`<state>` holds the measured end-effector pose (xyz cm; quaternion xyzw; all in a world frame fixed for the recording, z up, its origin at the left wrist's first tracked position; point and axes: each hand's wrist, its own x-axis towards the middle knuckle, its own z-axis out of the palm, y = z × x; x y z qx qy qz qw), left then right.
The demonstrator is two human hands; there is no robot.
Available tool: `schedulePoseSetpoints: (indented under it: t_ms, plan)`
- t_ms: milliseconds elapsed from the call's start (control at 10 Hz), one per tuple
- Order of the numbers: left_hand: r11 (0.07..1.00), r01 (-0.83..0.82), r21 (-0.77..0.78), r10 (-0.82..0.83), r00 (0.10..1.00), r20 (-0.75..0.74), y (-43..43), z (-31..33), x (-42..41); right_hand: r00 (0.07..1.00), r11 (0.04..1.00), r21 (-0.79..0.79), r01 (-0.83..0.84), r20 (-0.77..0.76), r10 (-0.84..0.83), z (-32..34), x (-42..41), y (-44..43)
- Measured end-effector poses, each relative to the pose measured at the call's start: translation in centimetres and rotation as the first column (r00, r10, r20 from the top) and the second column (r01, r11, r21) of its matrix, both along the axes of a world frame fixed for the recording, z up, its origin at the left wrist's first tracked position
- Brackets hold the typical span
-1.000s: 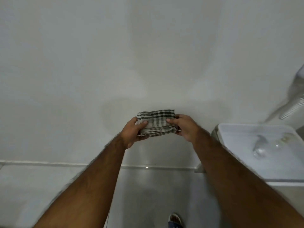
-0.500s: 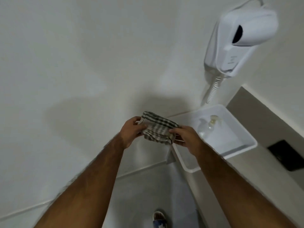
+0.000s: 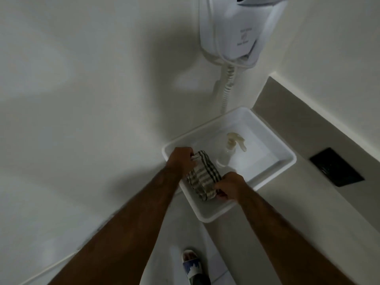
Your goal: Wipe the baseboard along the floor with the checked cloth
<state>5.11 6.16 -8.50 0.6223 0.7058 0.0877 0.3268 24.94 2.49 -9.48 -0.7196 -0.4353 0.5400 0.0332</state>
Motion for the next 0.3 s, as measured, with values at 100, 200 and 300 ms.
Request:
schedulePoseSetpoints:
  t_ms: [100, 200, 300]
  plan:
    - [0.999, 0.047, -0.018, -0.048, 0.992, -0.116, 0.2, -1.1, 0.6, 0.990, 0.993, 0.019, -0.118, 0.084, 0.116, -0.5, -0.4, 0.5]
    - [0.994, 0.081, -0.068, -0.092, 0.977, -0.192, -0.1, -0.5, 0.6, 0.941, 0.958, 0.032, -0.286, 0.196, 0.275, -0.5, -1.5, 0.6]
    - [0.995, 0.102, -0.017, -0.103, 0.964, -0.247, -1.0, 0.5, 0.1, 0.853, 0.906, 0.092, -0.413, 0.387, 0.350, 1.0, -2.7, 0.0]
